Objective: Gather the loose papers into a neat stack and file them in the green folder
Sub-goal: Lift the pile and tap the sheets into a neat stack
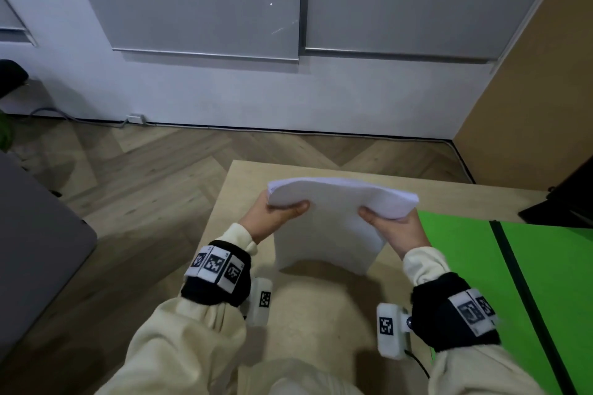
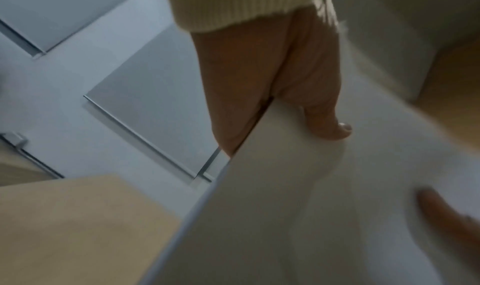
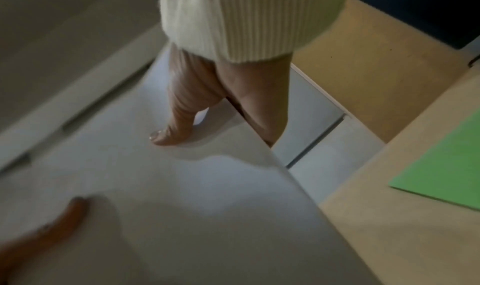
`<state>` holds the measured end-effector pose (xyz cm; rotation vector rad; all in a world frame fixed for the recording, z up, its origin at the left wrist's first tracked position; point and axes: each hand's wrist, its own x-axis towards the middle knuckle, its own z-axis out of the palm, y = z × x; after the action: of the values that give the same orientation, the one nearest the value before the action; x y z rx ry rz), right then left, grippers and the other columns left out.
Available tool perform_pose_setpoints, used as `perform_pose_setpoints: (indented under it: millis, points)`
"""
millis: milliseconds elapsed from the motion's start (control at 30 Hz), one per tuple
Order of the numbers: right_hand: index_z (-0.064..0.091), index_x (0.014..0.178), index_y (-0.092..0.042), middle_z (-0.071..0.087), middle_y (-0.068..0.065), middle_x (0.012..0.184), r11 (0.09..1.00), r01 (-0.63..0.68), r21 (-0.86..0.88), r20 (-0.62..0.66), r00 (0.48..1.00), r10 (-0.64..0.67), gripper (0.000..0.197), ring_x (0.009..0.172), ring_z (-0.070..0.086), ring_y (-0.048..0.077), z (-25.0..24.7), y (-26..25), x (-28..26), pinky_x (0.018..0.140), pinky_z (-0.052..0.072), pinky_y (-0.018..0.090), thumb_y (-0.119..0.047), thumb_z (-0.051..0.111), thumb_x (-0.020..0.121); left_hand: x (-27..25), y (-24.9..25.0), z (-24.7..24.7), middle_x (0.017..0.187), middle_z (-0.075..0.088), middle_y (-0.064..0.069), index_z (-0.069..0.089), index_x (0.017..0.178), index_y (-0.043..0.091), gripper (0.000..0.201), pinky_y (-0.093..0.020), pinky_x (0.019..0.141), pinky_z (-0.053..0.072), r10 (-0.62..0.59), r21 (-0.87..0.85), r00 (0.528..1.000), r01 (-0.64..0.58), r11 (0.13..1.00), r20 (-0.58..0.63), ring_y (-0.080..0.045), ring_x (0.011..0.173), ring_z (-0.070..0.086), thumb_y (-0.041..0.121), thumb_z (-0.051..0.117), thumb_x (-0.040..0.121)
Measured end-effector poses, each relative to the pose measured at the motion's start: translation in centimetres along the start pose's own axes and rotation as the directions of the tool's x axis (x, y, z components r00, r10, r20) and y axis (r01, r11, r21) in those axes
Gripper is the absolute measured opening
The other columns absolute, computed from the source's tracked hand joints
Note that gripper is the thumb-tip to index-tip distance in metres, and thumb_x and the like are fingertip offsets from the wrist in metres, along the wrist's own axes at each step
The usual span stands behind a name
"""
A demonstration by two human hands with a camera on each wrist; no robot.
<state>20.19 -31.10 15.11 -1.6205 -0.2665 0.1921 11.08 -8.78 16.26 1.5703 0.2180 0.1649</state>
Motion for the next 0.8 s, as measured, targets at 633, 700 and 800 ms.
perform_pose_setpoints:
  millis: [633,700,800]
  points:
    - [0.07,0.099,-0.002,0.074,-0.01,0.075,0.983,-0.167,-0.08,-0.022,0.986,0.166,0.026,0.059,0.066,-0.008,-3.6,3.7,0.6,0.063,0.054,0.011,-0.006,0.075,0.074,-0.5,-2.0,4.1,0.103,0.069,-0.013,0.067,0.092,0.017,0.026,-0.042,0.092,0.053,-0.267,-0.111,0.962,0.259,0.959,-0.059,-0.029,0.096,0.066,0.021,0.069,0.067]
    - [0.071,0.099,-0.005,0.075,-0.011,0.074,0.976,-0.215,-0.028,0.093,0.972,0.216,0.034,0.07,0.069,0.005,-5.3,3.5,0.4,0.069,0.056,0.02,-0.019,0.08,0.069,-0.7,-1.8,4.6,0.106,0.07,-0.016,0.068,0.098,0.01,0.032,-0.044,0.091,0.053,-0.271,-0.169,0.96,0.257,0.951,-0.066,-0.033,0.097,0.066,0.018,0.07,0.067]
    - [0.069,0.097,-0.009,0.075,-0.002,0.087,0.932,-0.352,-0.09,0.223,0.905,0.364,0.056,0.082,0.071,0.016,-6.9,4.8,-1.0,0.069,0.057,0.022,-0.043,0.084,0.055,-1.2,-2.3,5.6,0.108,0.068,-0.019,0.063,0.112,0.001,0.045,-0.042,0.086,0.055,-0.312,-0.27,0.947,0.281,0.921,-0.078,-0.032,0.095,0.066,0.017,0.068,0.069]
